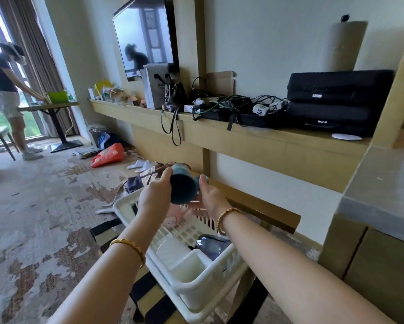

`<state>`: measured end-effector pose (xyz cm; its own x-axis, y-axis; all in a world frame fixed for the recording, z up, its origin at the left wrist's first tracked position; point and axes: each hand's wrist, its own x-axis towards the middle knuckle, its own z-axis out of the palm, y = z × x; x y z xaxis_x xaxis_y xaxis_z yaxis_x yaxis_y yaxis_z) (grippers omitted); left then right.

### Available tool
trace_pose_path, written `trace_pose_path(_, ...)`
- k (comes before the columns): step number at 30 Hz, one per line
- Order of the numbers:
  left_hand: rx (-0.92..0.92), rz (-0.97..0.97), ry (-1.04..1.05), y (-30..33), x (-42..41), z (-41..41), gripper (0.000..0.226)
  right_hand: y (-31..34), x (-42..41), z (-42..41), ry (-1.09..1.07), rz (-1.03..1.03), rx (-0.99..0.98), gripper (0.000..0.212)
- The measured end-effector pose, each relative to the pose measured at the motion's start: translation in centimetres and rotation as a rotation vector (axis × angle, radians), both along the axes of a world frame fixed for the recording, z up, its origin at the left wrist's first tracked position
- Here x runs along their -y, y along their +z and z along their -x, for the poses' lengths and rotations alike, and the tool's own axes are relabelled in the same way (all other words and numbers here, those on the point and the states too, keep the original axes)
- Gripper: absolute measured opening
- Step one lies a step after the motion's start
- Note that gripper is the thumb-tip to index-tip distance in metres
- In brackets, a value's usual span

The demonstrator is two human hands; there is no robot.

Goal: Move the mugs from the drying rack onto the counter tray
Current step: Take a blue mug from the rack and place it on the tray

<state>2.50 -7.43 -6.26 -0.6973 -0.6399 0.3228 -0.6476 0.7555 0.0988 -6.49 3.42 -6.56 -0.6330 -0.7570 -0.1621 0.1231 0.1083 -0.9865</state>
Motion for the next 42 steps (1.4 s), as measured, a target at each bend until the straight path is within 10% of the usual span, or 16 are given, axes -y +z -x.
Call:
trace_pose_path(11,-0.543,-0.095,-0.711,7.3,-15.3,2.1,0.045,7.8,-15.2,1.9,-0.545,0.397,0.234,0.030)
trace_pose_path(20,-0.607,-0.799,-0.810,13.8,-31.5,9.7,0.065,11.9,-32.1,4.1,-0.757,0.559,0.026,0.017)
trace_pose_path(31,-0.543,-1.151,-1.073,13.0,-51.2,15.3,0.067,11.7,-53.9,6.0,-1.103,-0.093,-0.540,0.024)
trace_pose_path(42,-0.330,-1.023,-1.214,9.4,-59.8,18.0,0.076,7.8,-64.4,6.7,-1.143,-0.579,-0.823,0.027)
